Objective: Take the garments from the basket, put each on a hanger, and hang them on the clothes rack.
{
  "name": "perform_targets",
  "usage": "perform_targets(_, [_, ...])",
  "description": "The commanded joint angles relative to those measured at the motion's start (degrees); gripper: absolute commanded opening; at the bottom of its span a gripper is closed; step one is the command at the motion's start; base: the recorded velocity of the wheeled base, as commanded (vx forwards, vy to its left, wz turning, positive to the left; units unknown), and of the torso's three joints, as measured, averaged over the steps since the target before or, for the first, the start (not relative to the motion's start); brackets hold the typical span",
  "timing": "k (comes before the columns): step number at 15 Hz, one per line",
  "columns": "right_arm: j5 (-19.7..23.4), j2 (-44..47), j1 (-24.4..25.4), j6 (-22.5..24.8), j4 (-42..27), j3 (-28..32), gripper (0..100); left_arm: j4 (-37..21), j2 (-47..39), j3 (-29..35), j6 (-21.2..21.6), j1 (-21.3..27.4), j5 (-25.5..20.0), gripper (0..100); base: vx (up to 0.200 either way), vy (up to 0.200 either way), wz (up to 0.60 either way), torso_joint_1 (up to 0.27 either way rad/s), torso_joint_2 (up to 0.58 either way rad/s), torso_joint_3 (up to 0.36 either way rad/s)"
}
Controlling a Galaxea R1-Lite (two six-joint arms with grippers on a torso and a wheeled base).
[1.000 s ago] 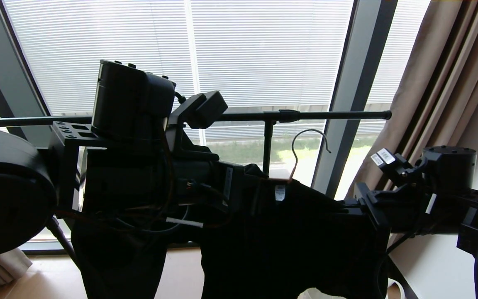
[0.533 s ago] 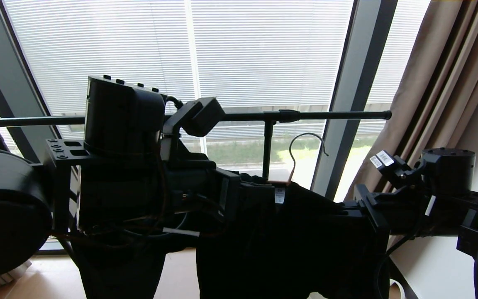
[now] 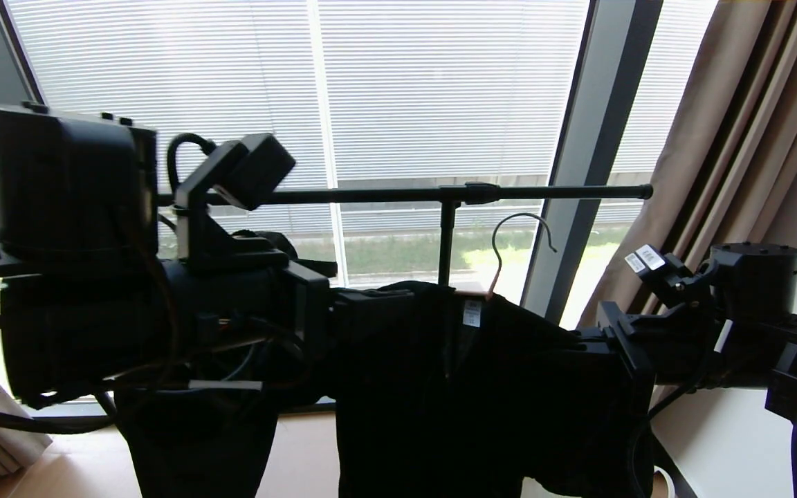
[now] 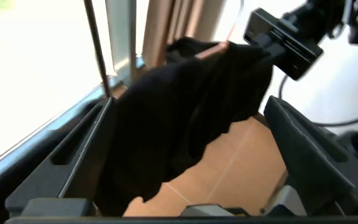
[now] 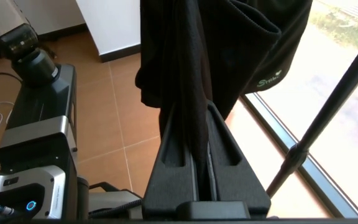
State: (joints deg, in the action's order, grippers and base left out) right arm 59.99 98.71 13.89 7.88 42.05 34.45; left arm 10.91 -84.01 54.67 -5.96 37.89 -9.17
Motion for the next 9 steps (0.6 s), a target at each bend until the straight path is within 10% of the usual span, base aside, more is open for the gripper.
perform_targets(1, [1.53,-0.01,-0.53,0.04,0.05,-0.09,0,-0.19,5.52,-4.93,1.3,-7.3,-0.59,100,0.0,0.0,0.0,0.0,0.0,0.0])
perform_targets(9, [6.37,-0.88,-1.76,0.04,-0.03,-0.52,0,0.87,3.06,-15.48,10.27,-29.45,-29.59,100,0.0,0.0,0.0,0.0,0.0,0.0])
